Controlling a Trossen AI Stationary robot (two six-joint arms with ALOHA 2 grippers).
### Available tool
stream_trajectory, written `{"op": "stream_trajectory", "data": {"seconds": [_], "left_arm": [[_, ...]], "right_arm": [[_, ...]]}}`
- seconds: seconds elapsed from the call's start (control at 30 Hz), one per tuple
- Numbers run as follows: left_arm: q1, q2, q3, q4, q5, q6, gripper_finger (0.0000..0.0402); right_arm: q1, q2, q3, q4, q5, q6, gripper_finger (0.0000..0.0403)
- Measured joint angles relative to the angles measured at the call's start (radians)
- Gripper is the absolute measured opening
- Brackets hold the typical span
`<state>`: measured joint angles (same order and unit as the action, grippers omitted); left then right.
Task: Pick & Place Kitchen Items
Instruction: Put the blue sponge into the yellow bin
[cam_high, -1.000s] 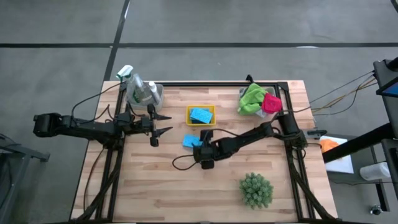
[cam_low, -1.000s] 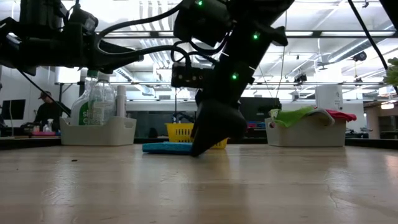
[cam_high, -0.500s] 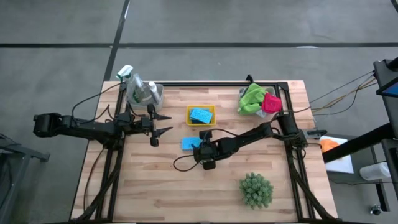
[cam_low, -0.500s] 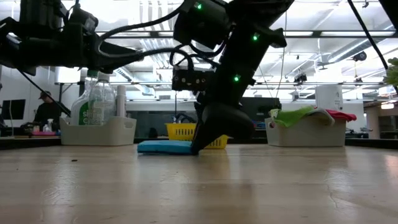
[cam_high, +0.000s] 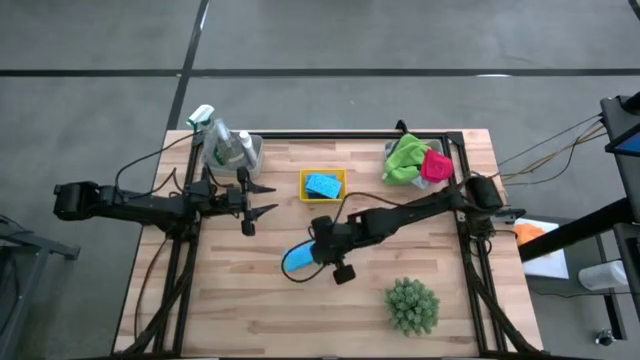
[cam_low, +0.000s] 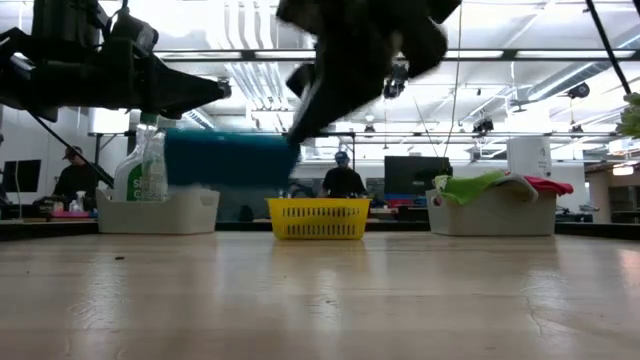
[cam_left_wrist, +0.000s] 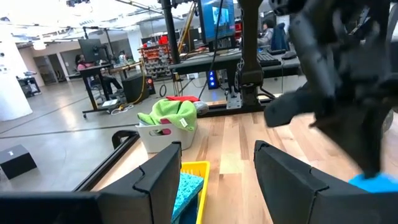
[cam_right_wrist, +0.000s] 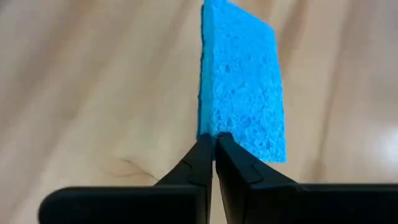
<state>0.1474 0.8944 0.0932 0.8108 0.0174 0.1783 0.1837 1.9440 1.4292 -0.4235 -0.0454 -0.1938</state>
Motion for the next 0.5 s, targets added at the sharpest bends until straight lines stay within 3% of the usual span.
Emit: {"op": "stream_trajectory", "data": {"seconds": [0.13,0.27,0.37,0.5], "left_arm": [[0.0,0.0,0.0,0.0,0.0,0.0,0.0201],[0.0,0.0,0.0,-0.001,0.0,0.005,0.0201],[0.0,0.0,0.0,-0.001,0.0,0.005,0.0201],[0.0,0.0,0.0,-0.001,0.0,0.005,0.0201]], "right_arm": [[-0.026,-0.053,-0.081,0.195,-0.163,-0.015,0.0018],[-0.064,-0.068,-0.243,0.599,-0.325,0.031,0.0018],[-0.101,-0.075,-0.344,0.762,-0.333,0.07,0.0018],[-0.157,-0.127,-0.404,0.767,-0.239,0.083,0.0018]]}}
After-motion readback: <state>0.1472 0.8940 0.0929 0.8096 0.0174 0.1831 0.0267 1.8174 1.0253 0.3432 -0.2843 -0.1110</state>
